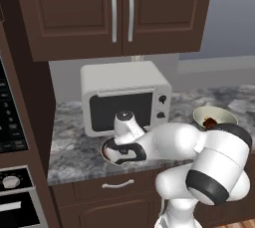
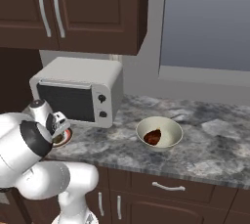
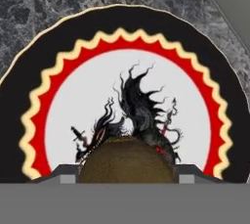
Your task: Remove the kiwi from the bowl and place it on the small plate. Then place the bowl with only the steak in the microwave, close the door, and press the start button to microwave the steak.
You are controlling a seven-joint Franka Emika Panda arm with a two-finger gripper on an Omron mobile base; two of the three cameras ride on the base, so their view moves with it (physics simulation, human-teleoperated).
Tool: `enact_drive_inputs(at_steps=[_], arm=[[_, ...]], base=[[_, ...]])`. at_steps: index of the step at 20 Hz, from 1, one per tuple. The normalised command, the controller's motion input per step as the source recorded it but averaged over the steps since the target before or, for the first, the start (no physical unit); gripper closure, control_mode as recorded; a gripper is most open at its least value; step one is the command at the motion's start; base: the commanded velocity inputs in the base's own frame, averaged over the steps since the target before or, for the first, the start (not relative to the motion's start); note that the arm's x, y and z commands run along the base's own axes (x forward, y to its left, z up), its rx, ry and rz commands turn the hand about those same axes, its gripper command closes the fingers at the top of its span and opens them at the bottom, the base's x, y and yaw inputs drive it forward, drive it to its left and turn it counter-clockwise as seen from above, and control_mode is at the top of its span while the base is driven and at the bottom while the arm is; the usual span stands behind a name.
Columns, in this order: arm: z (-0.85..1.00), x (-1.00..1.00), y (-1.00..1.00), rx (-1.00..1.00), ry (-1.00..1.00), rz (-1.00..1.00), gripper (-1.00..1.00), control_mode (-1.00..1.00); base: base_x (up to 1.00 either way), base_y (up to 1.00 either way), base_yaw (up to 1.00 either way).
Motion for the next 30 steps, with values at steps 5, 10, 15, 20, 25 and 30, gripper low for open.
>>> enact_drive_inputs(at_steps=[5,10,15,20,25,30], arm=[[0.37,-0.14,-0.05,0.01,-0.10,0.00,-1.00,-1.00],[0.83,-0.34,-0.04,0.02,-0.20,0.00,-1.00,-1.00],[0.94,-0.46,-0.09,0.00,-0.21,-0.01,-1.00,-1.00],[0.73,-0.44,-0.71,0.24,-0.07,-0.30,-1.00,-1.00],[0.66,-0.11,-1.00,0.49,0.00,-0.35,-1.00,-1.00],[0.72,-0.13,-1.00,0.47,0.00,-0.35,-1.00,-1.00]], base=[[0.00,0.00,0.00],[0.00,0.00,0.00],[0.00,0.00,0.00],[0.00,0.00,0.00],[0.00,0.00,0.00],[0.00,0.00,0.00]])
